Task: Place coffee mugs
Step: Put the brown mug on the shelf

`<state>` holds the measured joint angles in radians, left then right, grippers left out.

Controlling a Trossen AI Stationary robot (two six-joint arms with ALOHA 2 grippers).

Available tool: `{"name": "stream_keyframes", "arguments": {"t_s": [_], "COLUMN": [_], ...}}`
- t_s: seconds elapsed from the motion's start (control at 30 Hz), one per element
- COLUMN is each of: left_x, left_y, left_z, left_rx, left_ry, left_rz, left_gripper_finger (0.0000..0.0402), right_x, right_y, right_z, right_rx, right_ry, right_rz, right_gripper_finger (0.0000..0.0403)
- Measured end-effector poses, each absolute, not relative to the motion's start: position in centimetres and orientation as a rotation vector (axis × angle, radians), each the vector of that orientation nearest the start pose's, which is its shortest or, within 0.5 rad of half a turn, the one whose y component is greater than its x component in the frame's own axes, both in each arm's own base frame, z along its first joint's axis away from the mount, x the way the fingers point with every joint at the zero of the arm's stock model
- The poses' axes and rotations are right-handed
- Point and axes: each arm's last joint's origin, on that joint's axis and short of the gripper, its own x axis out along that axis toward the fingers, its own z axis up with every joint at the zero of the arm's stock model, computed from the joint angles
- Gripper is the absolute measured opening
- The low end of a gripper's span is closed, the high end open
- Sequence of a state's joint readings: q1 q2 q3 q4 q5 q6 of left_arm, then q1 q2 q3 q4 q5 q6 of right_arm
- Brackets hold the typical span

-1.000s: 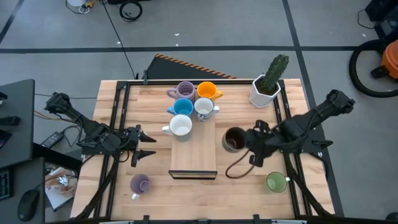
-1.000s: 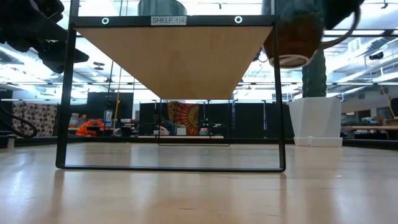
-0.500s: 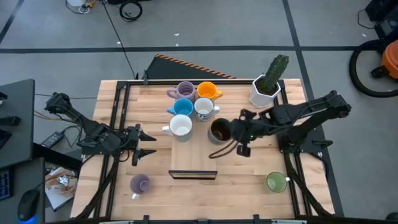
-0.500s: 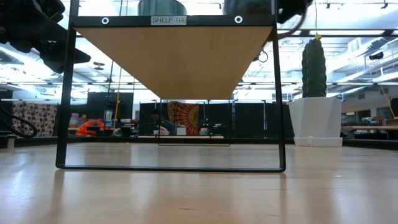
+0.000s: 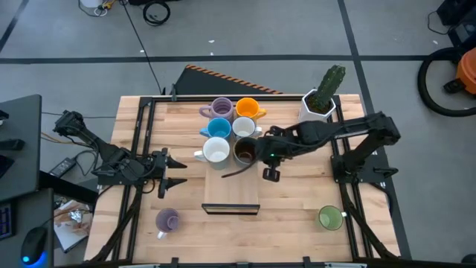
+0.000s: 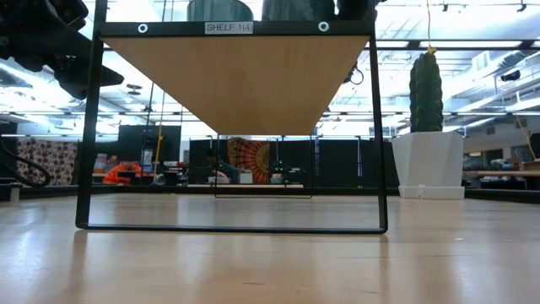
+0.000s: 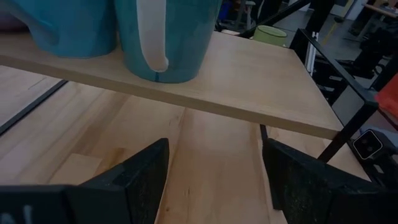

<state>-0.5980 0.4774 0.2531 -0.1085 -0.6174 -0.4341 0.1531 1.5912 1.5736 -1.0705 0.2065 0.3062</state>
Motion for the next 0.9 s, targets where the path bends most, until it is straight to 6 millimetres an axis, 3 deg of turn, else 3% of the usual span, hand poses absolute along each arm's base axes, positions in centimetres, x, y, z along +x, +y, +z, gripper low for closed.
{"name": "stream_keyframes", "arguments": {"t_s": [0.27, 0.9], "left_x": [11.2, 11.2], "left_y": [-5.6, -5.6], "left_z": [19.9, 19.9], "left_rx": [-0.241, -0.242], "left_ry": [0.263, 0.263], "left_rz": [0.078, 0.078], "left_gripper_finger": [0.0265, 0.0265], "right_x": [32.7, 32.9], "right_y": [4.1, 3.7], "right_z": [32.9, 32.9], "right_rx": [0.086, 0.111], "right_ry": [1.091, 1.076], "right_rz": [-0.209, -0.218], "right_gripper_finger": [0.0049, 0.0058]}}
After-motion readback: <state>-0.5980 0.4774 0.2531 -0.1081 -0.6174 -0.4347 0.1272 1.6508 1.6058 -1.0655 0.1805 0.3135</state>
